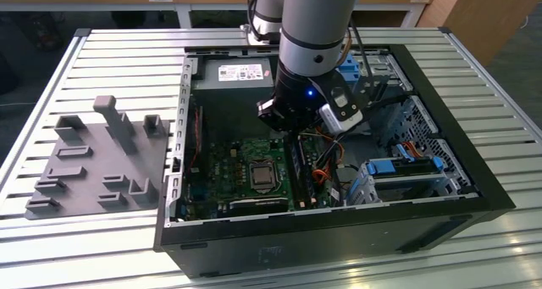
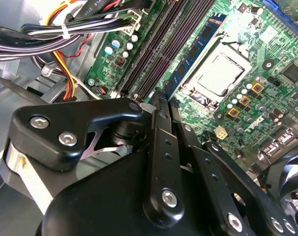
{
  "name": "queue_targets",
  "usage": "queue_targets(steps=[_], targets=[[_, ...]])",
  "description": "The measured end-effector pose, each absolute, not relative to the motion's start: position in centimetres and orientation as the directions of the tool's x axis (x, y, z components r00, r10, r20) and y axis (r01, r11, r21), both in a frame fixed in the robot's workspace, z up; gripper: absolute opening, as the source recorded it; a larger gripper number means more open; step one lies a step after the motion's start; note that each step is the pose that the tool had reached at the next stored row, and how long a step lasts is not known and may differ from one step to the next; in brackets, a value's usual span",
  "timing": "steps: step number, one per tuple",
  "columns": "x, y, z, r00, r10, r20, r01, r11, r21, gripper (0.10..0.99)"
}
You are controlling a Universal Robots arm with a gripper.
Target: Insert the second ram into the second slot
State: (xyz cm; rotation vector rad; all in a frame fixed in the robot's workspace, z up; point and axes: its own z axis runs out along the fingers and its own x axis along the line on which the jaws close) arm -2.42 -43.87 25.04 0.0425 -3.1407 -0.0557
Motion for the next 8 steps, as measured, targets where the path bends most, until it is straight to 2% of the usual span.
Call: queue_targets(steps=[8], targets=[[-2.42, -43.96, 24.83, -1.000, -0.027, 0.000, -0.027, 0.999, 0.035, 0.137]])
